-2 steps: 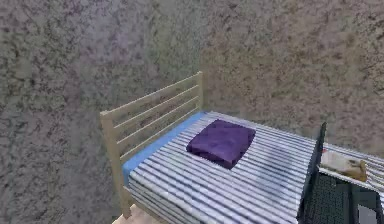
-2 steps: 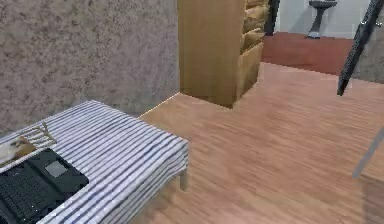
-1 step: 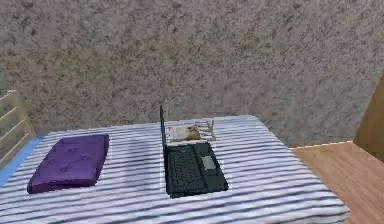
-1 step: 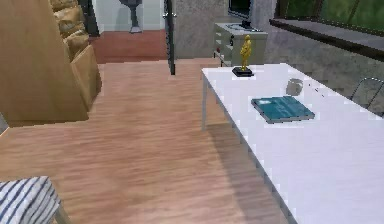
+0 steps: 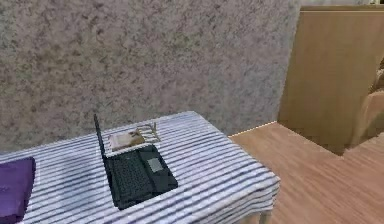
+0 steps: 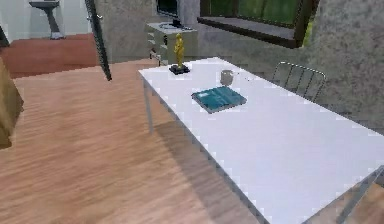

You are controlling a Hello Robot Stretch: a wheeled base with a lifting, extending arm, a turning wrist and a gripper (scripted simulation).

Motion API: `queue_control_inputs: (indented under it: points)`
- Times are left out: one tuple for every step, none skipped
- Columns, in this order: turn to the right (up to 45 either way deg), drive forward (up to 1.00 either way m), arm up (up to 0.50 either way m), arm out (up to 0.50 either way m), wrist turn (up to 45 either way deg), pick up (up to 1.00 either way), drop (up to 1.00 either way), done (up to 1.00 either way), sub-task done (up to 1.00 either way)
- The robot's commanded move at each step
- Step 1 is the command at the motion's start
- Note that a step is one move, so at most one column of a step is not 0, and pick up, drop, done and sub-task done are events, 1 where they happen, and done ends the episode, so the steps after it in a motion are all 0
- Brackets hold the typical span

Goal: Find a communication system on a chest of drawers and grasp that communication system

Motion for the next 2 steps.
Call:
queue_control_inputs:
  points:
    - [0.0, 0.10, 0.00, 0.00, 0.0, 0.00, 0.00, 0.00, 0.00]
    - [-45.0, 0.00, 0.00, 0.00, 0.0, 0.00, 0.00, 0.00, 0.00]
